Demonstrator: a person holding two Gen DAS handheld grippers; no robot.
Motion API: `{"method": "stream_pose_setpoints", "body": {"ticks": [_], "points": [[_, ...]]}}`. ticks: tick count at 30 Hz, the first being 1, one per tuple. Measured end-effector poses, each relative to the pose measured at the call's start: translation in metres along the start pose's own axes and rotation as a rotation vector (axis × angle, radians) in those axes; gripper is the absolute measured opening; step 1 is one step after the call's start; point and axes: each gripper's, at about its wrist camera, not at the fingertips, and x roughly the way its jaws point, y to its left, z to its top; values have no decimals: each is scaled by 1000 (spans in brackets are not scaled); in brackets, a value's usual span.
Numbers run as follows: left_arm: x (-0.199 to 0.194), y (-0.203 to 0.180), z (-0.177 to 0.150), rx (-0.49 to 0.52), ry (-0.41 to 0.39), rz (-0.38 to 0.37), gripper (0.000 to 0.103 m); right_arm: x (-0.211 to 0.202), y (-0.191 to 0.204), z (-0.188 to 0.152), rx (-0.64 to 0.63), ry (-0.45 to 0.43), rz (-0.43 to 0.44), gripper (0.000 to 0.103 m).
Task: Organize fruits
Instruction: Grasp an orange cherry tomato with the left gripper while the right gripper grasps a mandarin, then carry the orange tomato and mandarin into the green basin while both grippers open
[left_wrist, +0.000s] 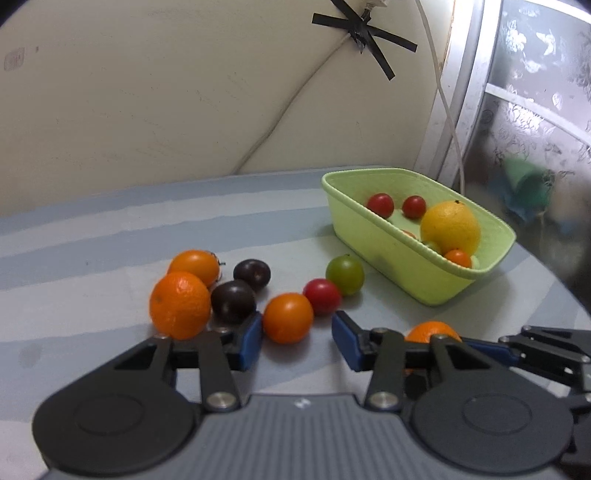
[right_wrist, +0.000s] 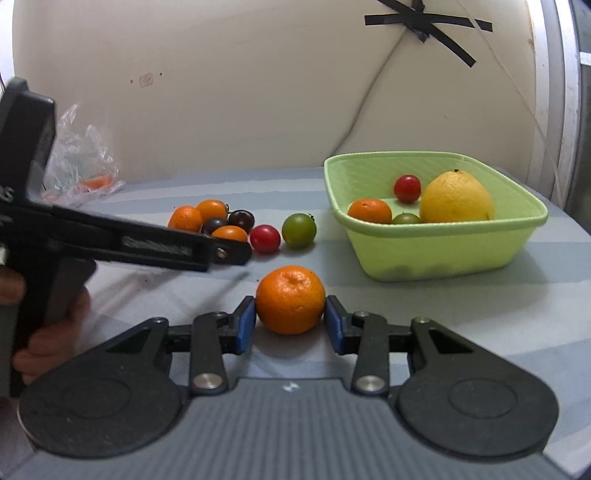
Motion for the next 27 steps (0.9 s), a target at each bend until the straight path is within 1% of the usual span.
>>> {"method": "stream_pose_setpoints", "body": {"ticks": [1,4,8,12,15,19,23,25,27], "points": [[1,-1,0,7,-4,14,31,1,-1,0,7,2,4,43],[-3,1,0,-14,-3,13,31,3,-1,2,10,1,12,43],[-25,-2,-11,-31,-16,-9,31,-4,2,-1,-12,-11,6,43],[-58,-6,-38,-30,-11,-30,31,-17,7,-11,-20,8,24,43],[-82,-9,-58,-35,-6,-31,31,-34,16,-20,-64,6,36,43],[-106,-15,-81,-45,-8,-6,31,-53,25,-32,-81,23,84,43],[-112,-26,-91,-37,-10,46,32,-63,40,-46,-143,24,81,43],[-113,-29,-92,-41,-9,70,35,-65,45,-50,-157,17,63,44],[-114,-32,-92,-52,-8,99,53,-68,45,-51,-149,15,55,45]]}}
